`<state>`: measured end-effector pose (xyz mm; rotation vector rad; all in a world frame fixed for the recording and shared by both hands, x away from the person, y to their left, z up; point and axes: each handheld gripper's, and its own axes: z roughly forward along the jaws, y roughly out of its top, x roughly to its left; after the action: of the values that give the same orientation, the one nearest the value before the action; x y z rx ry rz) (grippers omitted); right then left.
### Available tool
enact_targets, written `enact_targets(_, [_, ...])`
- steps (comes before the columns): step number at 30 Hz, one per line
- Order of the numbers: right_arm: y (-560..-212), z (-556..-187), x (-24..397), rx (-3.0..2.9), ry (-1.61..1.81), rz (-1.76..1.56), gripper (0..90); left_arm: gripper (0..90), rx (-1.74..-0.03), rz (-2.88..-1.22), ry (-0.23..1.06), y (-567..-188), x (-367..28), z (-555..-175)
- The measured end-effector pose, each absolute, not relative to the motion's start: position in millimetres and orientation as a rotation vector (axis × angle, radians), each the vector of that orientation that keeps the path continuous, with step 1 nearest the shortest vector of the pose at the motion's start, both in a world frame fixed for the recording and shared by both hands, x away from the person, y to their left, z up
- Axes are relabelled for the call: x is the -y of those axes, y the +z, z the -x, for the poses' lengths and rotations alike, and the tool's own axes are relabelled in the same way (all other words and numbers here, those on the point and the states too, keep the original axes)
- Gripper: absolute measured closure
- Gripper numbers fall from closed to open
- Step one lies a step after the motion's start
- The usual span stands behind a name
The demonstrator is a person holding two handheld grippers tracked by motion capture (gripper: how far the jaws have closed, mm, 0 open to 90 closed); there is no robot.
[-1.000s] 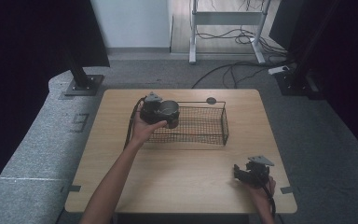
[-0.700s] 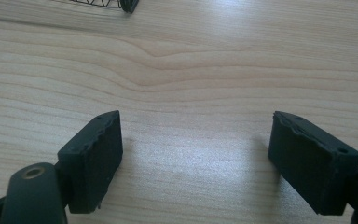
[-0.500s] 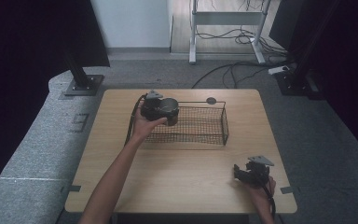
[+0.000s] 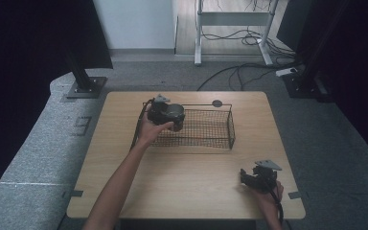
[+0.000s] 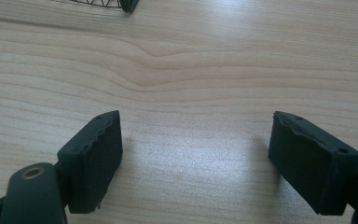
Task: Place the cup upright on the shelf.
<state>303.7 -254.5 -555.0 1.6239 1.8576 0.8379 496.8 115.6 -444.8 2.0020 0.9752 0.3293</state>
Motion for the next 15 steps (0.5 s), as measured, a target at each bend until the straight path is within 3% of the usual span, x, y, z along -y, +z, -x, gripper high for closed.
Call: enact_targets(15, [-555.0, -303.7, 254.5, -1.857, 0.838, -1.624, 17.2, 16.2, -1.014, -2.0, 0.309, -453.3, -120.9, -505.1])
